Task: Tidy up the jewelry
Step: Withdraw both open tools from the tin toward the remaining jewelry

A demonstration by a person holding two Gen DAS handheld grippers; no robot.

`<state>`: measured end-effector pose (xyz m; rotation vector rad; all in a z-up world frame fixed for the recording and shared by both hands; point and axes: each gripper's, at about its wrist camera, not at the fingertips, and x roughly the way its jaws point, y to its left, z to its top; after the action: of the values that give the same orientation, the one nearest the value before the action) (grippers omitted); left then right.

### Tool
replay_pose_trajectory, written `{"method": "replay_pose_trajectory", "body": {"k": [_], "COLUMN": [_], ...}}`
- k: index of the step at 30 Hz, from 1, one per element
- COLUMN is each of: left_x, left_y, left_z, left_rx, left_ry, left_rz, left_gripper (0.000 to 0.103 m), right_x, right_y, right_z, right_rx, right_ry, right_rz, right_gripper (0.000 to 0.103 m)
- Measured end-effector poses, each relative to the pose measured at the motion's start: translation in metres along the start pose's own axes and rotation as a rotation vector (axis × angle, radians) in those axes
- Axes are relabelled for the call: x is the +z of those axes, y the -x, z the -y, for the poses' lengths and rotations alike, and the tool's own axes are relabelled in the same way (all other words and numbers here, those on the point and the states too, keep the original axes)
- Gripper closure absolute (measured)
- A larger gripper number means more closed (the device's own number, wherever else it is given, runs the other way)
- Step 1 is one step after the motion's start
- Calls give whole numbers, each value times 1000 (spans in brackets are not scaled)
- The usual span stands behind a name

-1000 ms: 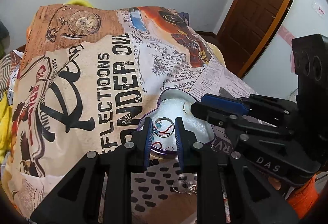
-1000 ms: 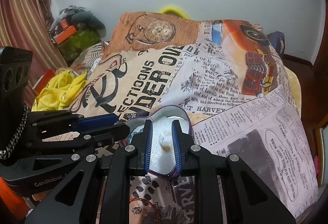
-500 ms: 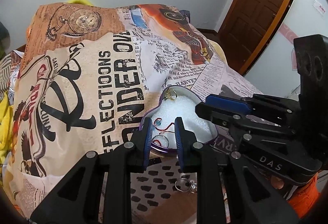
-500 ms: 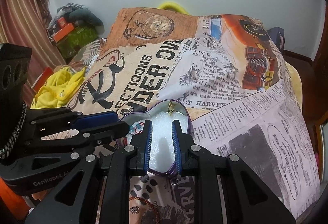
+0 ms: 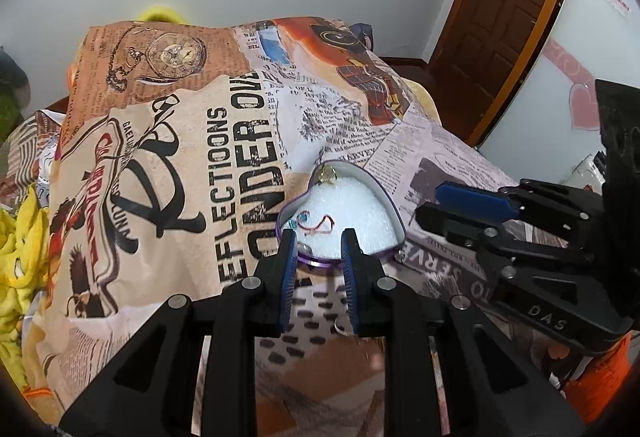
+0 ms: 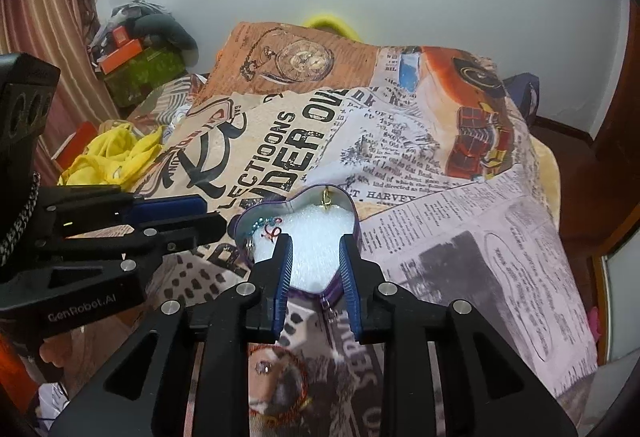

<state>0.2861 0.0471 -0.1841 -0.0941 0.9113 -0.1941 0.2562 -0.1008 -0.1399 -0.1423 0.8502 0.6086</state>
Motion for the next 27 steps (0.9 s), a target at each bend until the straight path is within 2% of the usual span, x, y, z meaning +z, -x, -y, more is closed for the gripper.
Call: {"method": "replay_pose_trajectory", "body": {"k": [10,19,27], "left_x": [-21,-46,-64], "left_y": [12,-3,-13], "left_z": [14,24,28], "left_rx": [5,6,2], "left_ry": [-21,-39,-54], "left_rz": [-29,-100,-149], "left_gripper": [82,82,82], "right_x": [-22,-48,-71], "right_y": [21,24,17], "right_z": [1,7,4], "right_rx": [-23,-32,-4], "right_ry": [-5,-28,-48], "right_rz": [-10,-58,-121], "right_gripper": [81,81,81]}}
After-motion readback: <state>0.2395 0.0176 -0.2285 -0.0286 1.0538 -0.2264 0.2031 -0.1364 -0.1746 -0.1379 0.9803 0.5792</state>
